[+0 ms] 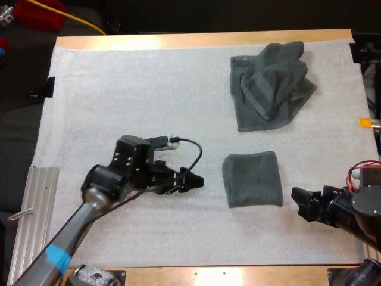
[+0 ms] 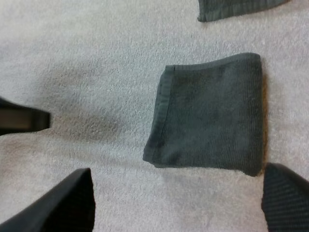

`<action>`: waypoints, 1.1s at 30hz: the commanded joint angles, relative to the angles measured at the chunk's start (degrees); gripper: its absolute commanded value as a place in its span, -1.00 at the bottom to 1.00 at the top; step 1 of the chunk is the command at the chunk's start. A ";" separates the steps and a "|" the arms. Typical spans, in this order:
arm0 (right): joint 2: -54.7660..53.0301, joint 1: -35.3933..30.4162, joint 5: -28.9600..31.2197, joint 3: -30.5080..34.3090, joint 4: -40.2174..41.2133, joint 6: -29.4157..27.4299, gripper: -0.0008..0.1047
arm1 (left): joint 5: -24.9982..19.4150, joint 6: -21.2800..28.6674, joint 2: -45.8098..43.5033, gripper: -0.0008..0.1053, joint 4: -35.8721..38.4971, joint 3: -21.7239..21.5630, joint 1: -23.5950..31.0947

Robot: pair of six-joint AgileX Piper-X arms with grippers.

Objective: Pick towel from pile, fold and stack

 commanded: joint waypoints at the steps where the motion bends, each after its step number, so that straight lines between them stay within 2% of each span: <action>1: -0.03 0.12 0.45 -0.44 0.59 0.02 0.34 | -0.61 -2.80 1.18 0.37 -2.63 -0.21 -1.01; 10: -0.03 0.12 0.45 -0.44 1.44 0.02 0.34 | -1.19 -15.31 12.36 0.37 -17.61 -0.21 -6.85; 19: -0.03 0.12 0.45 -0.44 4.58 0.02 0.34 | -1.69 -22.06 21.56 0.37 -25.81 -0.21 -9.12; 24: -0.03 0.12 0.45 -0.44 5.52 0.02 0.34 | -1.68 -23.60 25.22 0.37 -27.22 -1.60 -10.82; 33: -0.03 0.12 -0.17 -0.44 6.51 0.02 0.34 | 0.00 -25.77 31.01 0.37 -26.60 -7.42 -15.39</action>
